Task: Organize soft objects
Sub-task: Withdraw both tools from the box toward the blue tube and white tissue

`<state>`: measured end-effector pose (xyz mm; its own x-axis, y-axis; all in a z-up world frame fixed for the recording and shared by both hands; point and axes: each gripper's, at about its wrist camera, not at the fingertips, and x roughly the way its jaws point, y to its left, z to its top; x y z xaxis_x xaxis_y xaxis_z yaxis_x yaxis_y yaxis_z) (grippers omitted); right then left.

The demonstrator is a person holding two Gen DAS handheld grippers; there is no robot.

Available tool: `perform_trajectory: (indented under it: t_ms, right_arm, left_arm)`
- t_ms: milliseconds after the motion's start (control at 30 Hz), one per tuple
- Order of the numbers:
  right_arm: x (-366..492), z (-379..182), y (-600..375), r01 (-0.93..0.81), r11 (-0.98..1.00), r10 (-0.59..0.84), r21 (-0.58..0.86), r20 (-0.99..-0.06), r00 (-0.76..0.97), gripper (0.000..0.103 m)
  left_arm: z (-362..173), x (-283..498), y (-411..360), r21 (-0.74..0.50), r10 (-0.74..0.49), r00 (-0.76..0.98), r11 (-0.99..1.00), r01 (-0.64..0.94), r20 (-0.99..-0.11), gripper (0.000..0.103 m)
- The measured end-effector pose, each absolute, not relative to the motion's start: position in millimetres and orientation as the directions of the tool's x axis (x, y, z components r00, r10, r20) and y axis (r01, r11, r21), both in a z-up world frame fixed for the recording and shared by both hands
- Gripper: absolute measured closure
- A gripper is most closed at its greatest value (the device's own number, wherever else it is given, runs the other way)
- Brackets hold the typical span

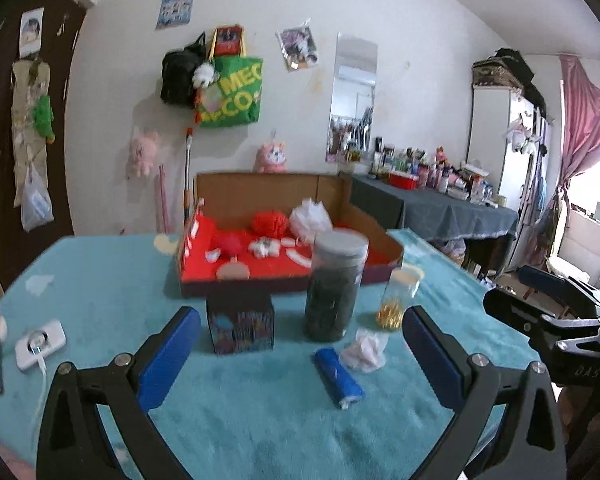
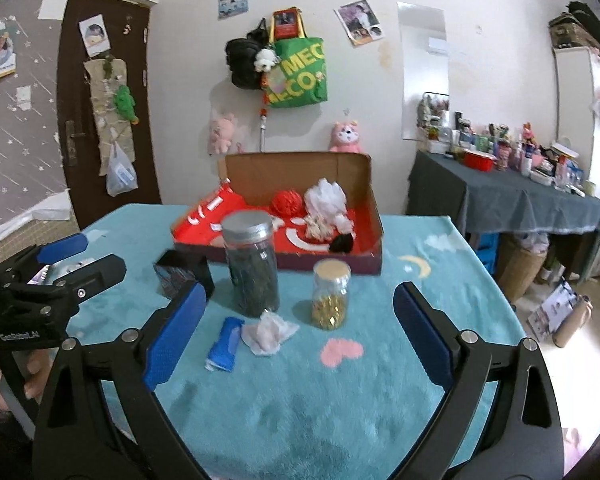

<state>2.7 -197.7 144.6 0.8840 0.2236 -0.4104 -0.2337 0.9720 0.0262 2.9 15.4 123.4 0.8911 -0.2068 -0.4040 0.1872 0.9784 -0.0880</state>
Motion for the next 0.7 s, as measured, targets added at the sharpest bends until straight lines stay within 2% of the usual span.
perform_trajectory:
  t_ms: [467, 700]
  right_arm:
    - [22.2, 73.1, -192.8, -0.195, 0.979, 0.197, 0.061, -0.537, 0.820, 0.007]
    - [28.1, 53.5, -196.6, -0.178, 0.981, 0.188, 0.075, -0.582, 0.791, 0.007]
  left_arm:
    - [51.0, 20.9, 9.6, -0.103, -0.174, 0.819, 0.985, 0.141, -0.547, 0.000]
    - [35.4, 28.6, 9.6, -0.101, -0.160, 0.788, 0.987, 0.124, -0.595, 0.000]
